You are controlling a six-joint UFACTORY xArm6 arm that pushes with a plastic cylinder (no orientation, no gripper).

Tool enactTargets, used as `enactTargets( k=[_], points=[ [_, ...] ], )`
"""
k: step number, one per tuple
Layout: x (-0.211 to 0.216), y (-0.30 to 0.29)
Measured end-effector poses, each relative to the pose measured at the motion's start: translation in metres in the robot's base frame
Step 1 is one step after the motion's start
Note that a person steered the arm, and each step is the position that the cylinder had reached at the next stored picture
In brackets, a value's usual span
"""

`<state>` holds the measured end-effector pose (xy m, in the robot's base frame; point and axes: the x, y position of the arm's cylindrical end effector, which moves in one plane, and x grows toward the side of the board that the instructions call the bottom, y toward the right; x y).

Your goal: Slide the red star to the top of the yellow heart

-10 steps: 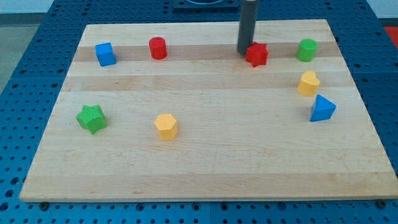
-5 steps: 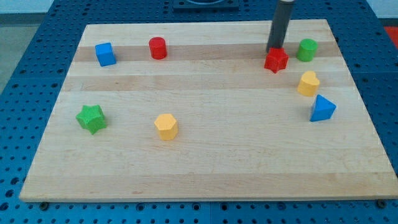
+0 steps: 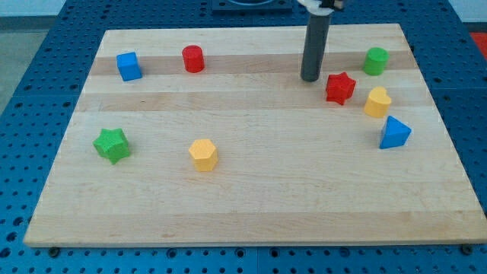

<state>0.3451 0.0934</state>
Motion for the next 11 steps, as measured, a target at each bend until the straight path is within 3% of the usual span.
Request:
enactTargets(
  k=[1, 7, 9, 11],
  points=[
    [0.032, 0.001],
    [0.016, 0.096],
    [0.016, 0.061],
    [0.016, -0.032]
  ],
)
